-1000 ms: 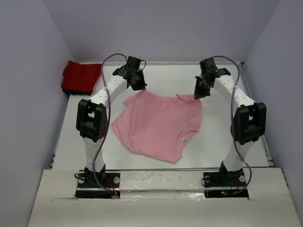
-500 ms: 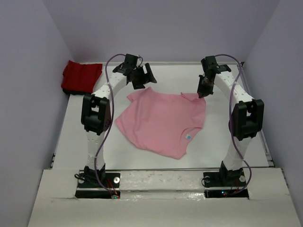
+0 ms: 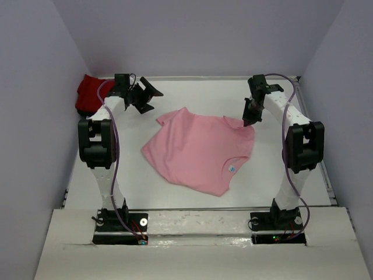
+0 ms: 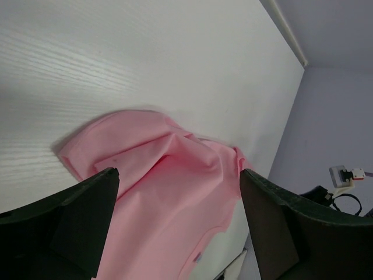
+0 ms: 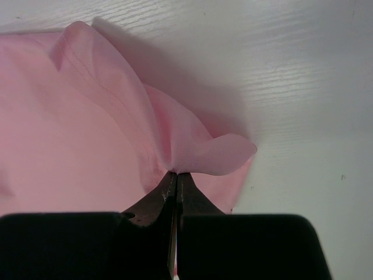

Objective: Fold and stack the t-shirts
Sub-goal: Flatten out the tshirt

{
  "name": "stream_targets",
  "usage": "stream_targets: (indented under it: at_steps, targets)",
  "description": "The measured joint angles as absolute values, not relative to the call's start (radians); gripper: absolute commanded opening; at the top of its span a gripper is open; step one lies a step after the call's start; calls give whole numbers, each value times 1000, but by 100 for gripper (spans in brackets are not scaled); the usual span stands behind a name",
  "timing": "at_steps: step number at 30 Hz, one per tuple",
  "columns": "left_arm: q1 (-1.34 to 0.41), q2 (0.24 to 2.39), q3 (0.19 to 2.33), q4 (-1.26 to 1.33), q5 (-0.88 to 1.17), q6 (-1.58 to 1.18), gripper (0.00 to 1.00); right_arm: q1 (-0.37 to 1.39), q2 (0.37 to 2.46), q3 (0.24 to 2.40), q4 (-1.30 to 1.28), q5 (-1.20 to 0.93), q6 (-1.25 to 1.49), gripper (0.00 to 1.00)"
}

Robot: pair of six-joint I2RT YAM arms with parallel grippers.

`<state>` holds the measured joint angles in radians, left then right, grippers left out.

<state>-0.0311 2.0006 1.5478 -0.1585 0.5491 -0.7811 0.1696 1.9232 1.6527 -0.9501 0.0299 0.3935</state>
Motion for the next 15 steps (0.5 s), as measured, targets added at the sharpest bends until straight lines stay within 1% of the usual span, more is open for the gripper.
stream_targets:
  at_steps: [6,15]
  targets:
    - [-40,2000,1528,-122,629,-837,93,170,1923,1652,-930,25,393,0]
    - [-25,2000,1457,-160,617,-852,92,170,1923,1652,-926,25,392,0]
